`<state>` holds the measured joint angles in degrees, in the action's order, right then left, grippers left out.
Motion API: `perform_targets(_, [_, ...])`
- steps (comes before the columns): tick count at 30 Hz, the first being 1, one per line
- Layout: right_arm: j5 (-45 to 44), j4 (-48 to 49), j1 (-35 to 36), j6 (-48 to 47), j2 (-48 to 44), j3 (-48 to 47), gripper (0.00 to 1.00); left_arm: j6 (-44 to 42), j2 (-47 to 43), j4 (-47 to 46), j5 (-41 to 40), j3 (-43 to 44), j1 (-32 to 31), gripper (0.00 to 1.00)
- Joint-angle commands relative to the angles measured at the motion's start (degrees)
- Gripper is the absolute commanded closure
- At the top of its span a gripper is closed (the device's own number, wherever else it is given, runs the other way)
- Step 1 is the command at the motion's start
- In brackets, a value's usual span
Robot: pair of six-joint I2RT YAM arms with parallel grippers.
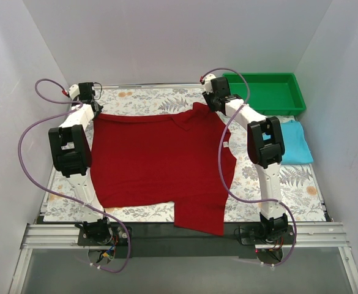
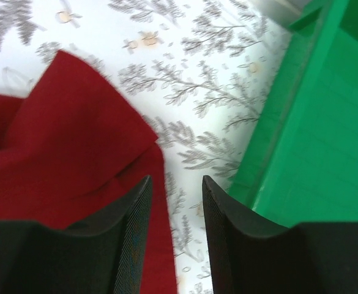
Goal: Fold and stack the t-shirts
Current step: Flatten the tshirt out
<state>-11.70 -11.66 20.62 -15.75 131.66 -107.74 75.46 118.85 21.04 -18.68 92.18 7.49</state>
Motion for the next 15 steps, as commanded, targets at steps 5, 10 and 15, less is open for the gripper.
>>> perform_targets(5, [9.2,1.5,-0.1,8.1,-4.0,1.6,0.61,-0.1,0.4,-0.9,-0.9,1.6,0.6,1.0])
perform_targets(10, [10.2,1.4,-1.7,14.0,1.0,-3.9,0.63,-0.4,-0.1,-0.9,-1.0,0.7,0.6,1.0])
perform_targets(15, [13.4,1.4,-3.5,15.4,5.0,-9.6,0.64,-0.5,-0.1,-0.9,-0.8,0.1,0.5,1.0])
